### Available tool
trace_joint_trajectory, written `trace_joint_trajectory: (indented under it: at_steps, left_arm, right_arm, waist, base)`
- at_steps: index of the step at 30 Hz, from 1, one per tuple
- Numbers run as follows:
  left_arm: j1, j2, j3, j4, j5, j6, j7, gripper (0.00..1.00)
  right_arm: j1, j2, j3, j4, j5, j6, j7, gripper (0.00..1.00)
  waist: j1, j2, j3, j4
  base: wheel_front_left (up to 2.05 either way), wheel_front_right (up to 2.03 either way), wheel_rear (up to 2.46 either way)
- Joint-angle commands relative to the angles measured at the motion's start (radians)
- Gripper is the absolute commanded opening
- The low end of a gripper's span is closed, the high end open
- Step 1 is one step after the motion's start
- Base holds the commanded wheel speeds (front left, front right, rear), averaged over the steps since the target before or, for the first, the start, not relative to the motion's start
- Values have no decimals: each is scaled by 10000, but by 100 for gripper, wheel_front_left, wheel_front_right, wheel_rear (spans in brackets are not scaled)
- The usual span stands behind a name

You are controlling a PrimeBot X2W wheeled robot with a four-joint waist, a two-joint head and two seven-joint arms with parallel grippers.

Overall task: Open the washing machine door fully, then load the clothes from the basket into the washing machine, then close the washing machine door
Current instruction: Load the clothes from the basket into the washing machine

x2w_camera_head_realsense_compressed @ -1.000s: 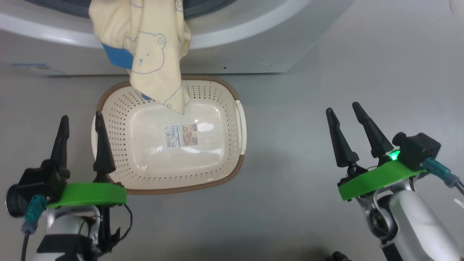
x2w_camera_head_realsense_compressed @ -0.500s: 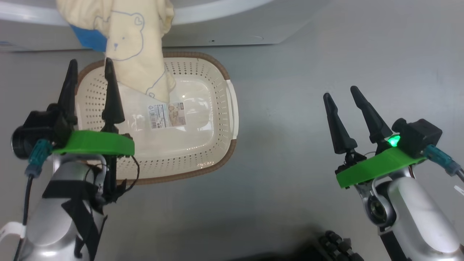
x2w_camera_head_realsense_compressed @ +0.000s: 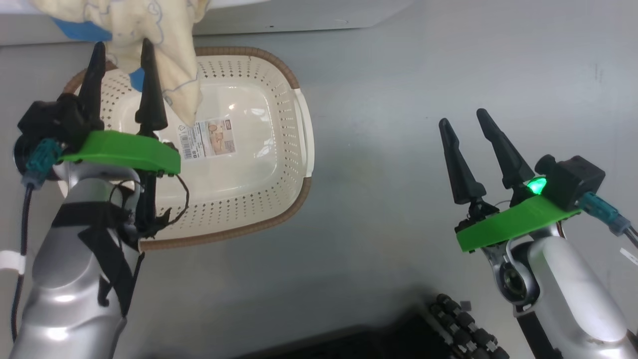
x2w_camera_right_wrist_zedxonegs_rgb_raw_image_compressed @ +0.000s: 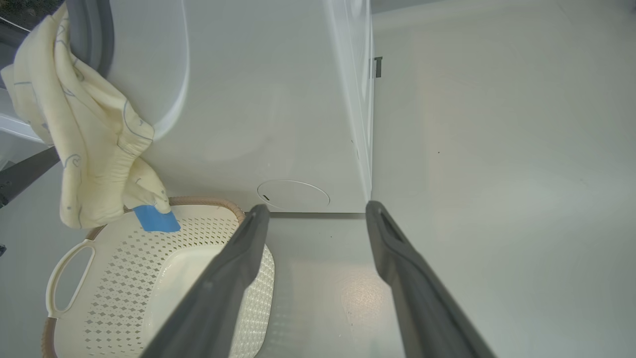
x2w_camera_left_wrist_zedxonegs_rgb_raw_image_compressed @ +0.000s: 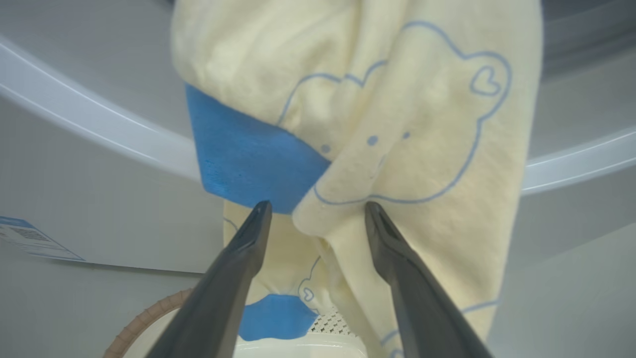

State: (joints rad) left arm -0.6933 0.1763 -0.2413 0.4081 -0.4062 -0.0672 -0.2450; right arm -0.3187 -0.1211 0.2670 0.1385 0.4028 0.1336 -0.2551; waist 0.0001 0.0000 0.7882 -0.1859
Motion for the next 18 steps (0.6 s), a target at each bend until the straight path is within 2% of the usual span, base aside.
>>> trace_joint_trajectory:
  at_steps: [1, 7, 14, 15, 16, 18]
  left_arm:
    - [-93, 229, 227, -142, -137, -69, 103, 100]
    - [-1004, 371, 66, 475, -429, -400, 200, 100]
    - [-2085, 404, 246, 1295, -704, -474, 87, 100]
    - [-2234, 436, 192, 1419, -661, -485, 81, 87]
    - [-2373, 444, 152, 1546, -648, -497, 71, 49]
    - [-2636, 390, 111, 1793, -723, -523, 52, 14]
  right_arm:
    - [93, 2, 162, -277, -91, -29, -67, 100]
    - [-73, 99, 216, -314, -96, -29, -67, 100]
    - [-212, 192, 297, -241, -103, -29, -67, 100]
    - [-226, 199, 309, -229, -98, -29, -67, 100]
    - [-243, 208, 321, -226, -87, -29, -67, 100]
    - [-277, 216, 336, -217, -74, -29, -67, 100]
  waist:
    - [-1, 0, 147, -33]
    - [-1, 0, 556, -104]
    - [-1, 0, 752, -179]
    - [-1, 0, 758, -186]
    - [-1, 0, 760, -194]
    - [-1, 0, 753, -209]
  base:
    - [0, 0, 0]
    - [0, 0, 0]
    - [0, 0, 0]
    - [0, 0, 0]
    - [0, 0, 0]
    - [0, 0, 0]
